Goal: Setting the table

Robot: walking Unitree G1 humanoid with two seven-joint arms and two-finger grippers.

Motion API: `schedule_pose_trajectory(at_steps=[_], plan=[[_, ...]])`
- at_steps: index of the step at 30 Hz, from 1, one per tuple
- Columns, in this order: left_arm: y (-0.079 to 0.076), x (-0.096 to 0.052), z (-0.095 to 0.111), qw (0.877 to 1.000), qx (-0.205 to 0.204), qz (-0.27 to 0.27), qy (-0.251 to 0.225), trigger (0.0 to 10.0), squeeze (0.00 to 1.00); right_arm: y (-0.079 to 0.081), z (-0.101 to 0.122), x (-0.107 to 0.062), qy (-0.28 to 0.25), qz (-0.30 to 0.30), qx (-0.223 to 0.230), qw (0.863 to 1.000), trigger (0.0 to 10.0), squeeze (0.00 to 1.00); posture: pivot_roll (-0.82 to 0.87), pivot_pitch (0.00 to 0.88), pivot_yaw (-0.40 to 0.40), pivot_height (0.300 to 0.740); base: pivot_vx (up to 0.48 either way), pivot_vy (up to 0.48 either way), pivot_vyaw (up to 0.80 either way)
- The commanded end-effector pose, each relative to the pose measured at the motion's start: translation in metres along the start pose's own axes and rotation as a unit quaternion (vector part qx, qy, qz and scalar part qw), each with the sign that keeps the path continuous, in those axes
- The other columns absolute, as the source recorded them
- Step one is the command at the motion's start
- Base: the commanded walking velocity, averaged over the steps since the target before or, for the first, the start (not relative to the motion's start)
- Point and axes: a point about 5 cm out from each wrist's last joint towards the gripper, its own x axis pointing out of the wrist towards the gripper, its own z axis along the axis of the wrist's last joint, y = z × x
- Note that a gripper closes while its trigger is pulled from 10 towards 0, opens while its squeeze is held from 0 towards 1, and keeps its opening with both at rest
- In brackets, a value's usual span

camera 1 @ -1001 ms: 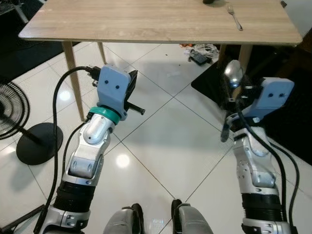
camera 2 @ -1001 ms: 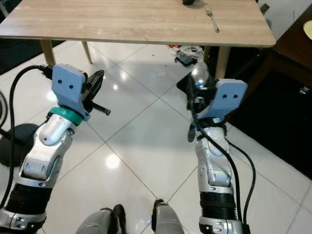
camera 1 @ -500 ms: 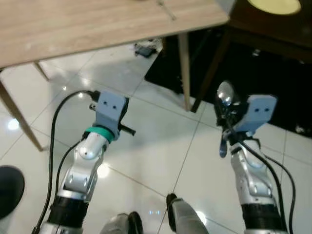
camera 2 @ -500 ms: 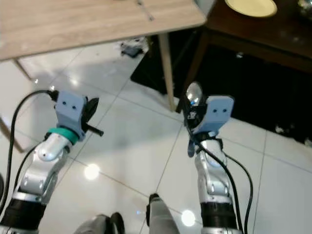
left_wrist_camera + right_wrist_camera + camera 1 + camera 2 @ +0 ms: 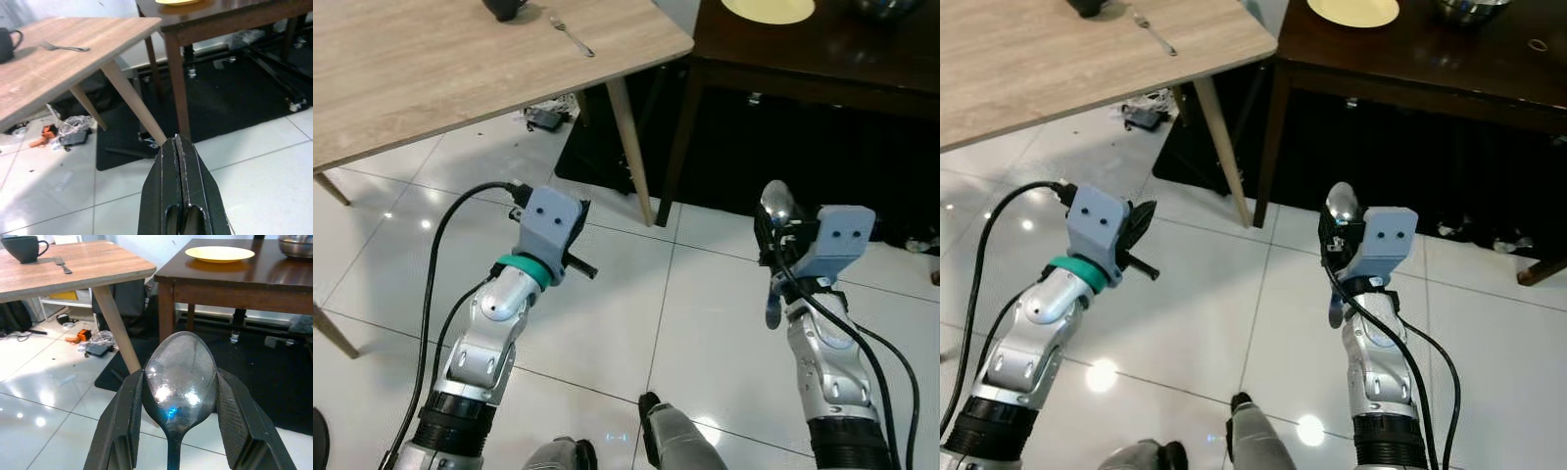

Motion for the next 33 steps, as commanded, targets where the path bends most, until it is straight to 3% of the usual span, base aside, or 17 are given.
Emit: schedule_pose_trajectory(at_steps=[1,6,19,26,30,33], plan=[[0.001,0.000,-0.002,1.000,-0.004,0.003,0.002,10.0,0.00,-0.002,0.003,-0.001,-0.011,-0.005,-0.003,1.000,10.0,0.00,-0.10,0.125,0.110,0.740,0.000,0.000,0.00],[0.002,0.002,0.004,1.000,-0.003,0.003,-0.010,10.0,0.00,-0.002,0.009,0.001,-0.021,-0.001,-0.003,1.000,10.0,0.00,-0.10,0.124,0.110,0.740,0.000,0.000,-0.48],[0.003,0.004,0.006,1.000,-0.001,0.003,-0.016,10.0,0.00,0.001,0.012,0.002,-0.028,-0.001,0.002,1.000,10.0,0.00,-0.10,0.130,0.113,0.740,0.000,0.000,0.00],[0.003,0.005,0.007,1.000,-0.001,0.004,-0.017,10.0,0.00,0.001,0.015,0.003,-0.032,0.000,0.004,0.999,10.0,0.00,-0.10,0.133,0.111,0.740,0.000,0.000,-0.80],[0.003,0.005,0.008,1.000,-0.001,0.006,-0.018,10.0,0.00,0.003,0.016,0.006,-0.035,0.000,-0.007,0.999,10.0,0.00,-0.10,0.137,0.108,0.740,0.000,0.000,0.00],[0.002,0.005,0.008,1.000,-0.001,0.007,-0.018,10.0,0.00,0.004,0.014,0.007,-0.027,0.000,0.009,1.000,10.0,0.00,-0.10,0.137,0.107,0.740,0.000,0.000,-0.27]])
